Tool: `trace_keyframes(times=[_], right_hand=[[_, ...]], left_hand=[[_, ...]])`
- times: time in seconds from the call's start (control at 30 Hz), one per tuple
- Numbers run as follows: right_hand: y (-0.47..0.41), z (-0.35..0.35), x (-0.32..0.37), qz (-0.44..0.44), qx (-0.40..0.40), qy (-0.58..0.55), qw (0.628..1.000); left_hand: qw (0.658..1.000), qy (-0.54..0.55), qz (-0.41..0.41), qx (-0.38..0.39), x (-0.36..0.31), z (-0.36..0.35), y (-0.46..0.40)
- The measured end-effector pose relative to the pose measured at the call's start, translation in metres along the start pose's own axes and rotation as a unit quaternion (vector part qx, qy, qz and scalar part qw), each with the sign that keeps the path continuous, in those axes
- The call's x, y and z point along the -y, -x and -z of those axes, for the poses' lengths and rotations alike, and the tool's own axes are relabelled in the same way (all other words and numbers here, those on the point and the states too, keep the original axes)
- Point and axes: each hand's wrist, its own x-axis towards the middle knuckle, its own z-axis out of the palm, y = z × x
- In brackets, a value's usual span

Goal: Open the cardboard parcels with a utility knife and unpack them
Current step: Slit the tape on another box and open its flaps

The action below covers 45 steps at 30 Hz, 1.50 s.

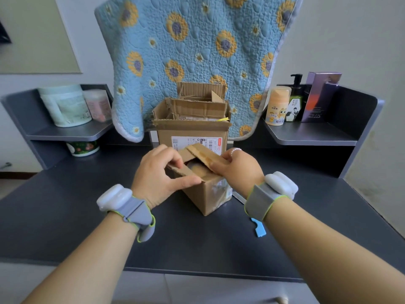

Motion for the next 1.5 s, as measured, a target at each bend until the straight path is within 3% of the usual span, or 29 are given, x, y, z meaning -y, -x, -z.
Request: trace_keyframes(times=[0.1,0.17,0.3,0.37,0.5,0.57,0.6,0.67,0.77,0.9,1.0,1.07,1.17,1.27,1.4,1.5], right_hand=[[0.003,-0.001,0.001,0.092,-0.051,0.137,0.985],[0.004,0.001,0.006,0.118,-0.055,0.199,0.971],[0.005,0.008,0.016,0.14,-0.016,0.253,0.957],[0.006,0.008,0.02,0.145,-0.033,0.275,0.95],[-0.005,0.012,0.022,0.03,-0.086,0.16,0.983],[-0.011,0.018,0.016,-0.062,-0.048,0.044,0.996],[-0.011,0.019,0.011,-0.067,-0.034,0.035,0.997],[-0.01,0.016,-0.004,0.01,-0.055,0.138,0.989],[-0.006,0.012,-0.014,0.186,-0.171,0.287,0.924],[0.007,0.008,0.009,0.363,-0.158,0.337,0.854],[0.017,0.003,0.02,0.351,-0.063,0.311,0.881],[0.018,0.006,0.02,0.349,-0.075,0.299,0.885],[0.023,0.015,0.016,0.353,-0.14,0.231,0.896],[0.03,0.022,0.012,0.334,-0.151,0.162,0.916],[0.035,0.036,0.012,0.274,-0.092,0.179,0.941],[0.036,0.05,0.014,0.234,-0.049,0.198,0.95]], left_hand=[[0.998,0.035,0.037,-0.036,-0.003,-0.001,-0.001],[0.994,-0.015,0.092,-0.054,-0.002,-0.004,-0.007],[0.98,-0.104,0.169,0.011,0.0,-0.01,-0.02],[0.97,-0.134,0.195,0.055,-0.001,-0.009,-0.03],[0.947,-0.211,0.198,0.137,-0.003,-0.016,-0.043],[0.95,-0.214,0.202,0.104,-0.002,-0.018,-0.044],[0.954,-0.213,0.197,0.078,0.0,-0.018,-0.044],[0.956,-0.215,0.196,0.042,0.003,-0.015,-0.043],[0.957,-0.188,0.221,0.022,0.009,-0.012,-0.041],[0.956,-0.147,0.252,-0.035,0.014,-0.015,-0.04],[0.95,-0.109,0.278,-0.088,0.015,-0.013,-0.037],[0.954,-0.129,0.255,-0.094,0.012,-0.012,-0.033],[0.962,-0.219,0.127,-0.104,0.007,-0.013,-0.031],[0.97,-0.237,0.049,-0.018,0.009,-0.017,-0.033],[0.977,-0.151,0.15,0.021,0.01,-0.017,-0.028],[0.97,-0.152,0.185,0.052,0.009,-0.018,-0.02]])
